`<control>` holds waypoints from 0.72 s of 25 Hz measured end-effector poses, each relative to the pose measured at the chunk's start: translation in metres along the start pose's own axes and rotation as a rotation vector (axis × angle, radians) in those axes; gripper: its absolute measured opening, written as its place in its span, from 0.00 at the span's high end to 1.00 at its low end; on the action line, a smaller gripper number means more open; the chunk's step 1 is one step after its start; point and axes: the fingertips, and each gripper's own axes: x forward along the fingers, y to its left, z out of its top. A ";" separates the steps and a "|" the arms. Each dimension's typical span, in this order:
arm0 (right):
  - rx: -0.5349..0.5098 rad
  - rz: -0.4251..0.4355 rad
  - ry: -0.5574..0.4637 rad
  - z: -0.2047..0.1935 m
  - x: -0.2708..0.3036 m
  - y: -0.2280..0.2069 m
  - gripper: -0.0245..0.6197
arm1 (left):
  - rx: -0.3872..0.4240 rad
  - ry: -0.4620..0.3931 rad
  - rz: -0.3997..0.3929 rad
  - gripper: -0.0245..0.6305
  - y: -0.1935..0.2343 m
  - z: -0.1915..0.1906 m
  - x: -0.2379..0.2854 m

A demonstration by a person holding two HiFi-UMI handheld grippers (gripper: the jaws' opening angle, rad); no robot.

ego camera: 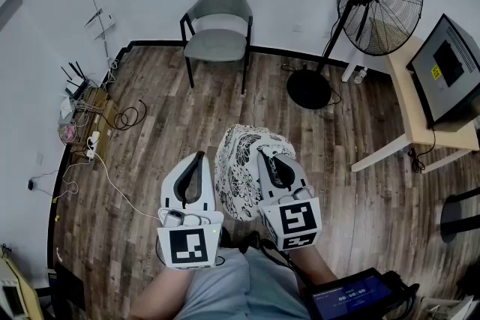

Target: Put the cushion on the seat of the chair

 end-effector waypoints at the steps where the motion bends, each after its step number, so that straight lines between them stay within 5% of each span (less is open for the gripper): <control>1: -0.003 0.000 -0.001 0.000 0.000 0.000 0.94 | -0.001 -0.002 0.001 0.95 0.000 0.000 0.000; 18: 0.019 0.067 0.046 -0.024 0.042 -0.011 0.94 | -0.013 0.076 0.087 0.95 0.027 -0.036 0.021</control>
